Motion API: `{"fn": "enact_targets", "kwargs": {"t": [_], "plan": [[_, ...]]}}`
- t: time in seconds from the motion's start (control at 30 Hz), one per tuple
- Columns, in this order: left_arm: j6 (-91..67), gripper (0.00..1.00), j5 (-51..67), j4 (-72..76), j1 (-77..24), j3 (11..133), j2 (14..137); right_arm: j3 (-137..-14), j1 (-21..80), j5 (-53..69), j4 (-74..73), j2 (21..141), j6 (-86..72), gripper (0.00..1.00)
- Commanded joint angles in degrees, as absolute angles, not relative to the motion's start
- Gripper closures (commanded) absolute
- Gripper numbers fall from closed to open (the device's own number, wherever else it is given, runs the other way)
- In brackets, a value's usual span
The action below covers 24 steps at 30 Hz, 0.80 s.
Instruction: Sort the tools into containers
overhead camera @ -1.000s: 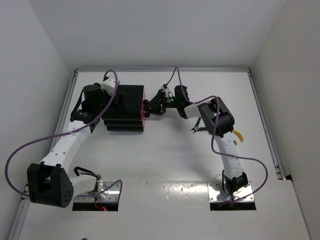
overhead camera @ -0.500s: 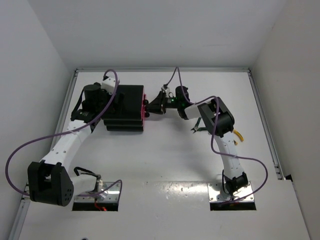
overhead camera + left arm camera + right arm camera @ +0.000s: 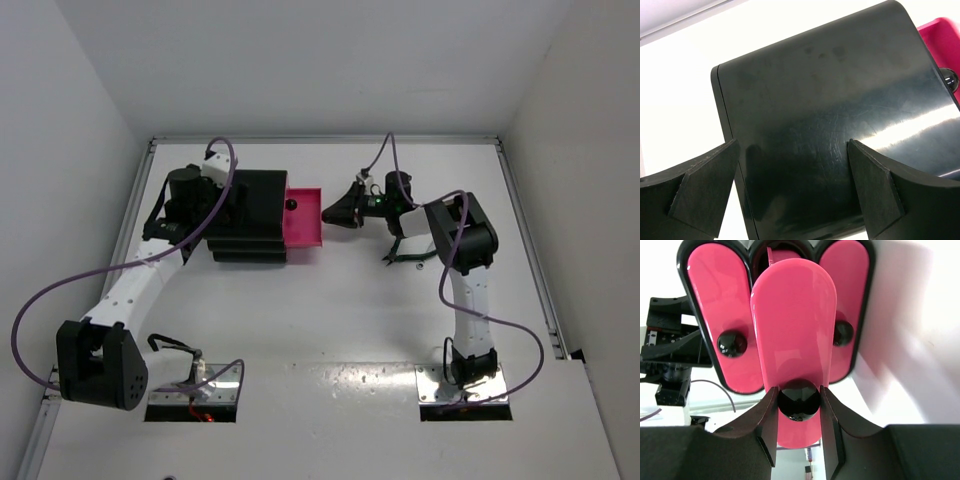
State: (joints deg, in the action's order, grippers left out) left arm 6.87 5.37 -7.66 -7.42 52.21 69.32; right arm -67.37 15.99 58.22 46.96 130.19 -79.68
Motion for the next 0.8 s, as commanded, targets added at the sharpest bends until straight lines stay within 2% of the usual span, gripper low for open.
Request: {"fn": "enact_targets", "kwargs": {"t": [0.0,0.43,0.77], "plan": [[7.5,0.05,3.9,-12.4,-7.8,51.4,71.2,-65.1,13.7,58.0,47.3,125.3,-75.8,0.93],[7.5,0.05,3.9,-12.4,-7.8,51.9,71.7,-58.5,10.5,59.2,48.3,124.2,-74.7,0.95],[7.5,0.05,3.9,-12.9,-7.8,51.9,72.2,-57.9,9.5,59.2,46.0,125.9,-71.5,0.95]]}}
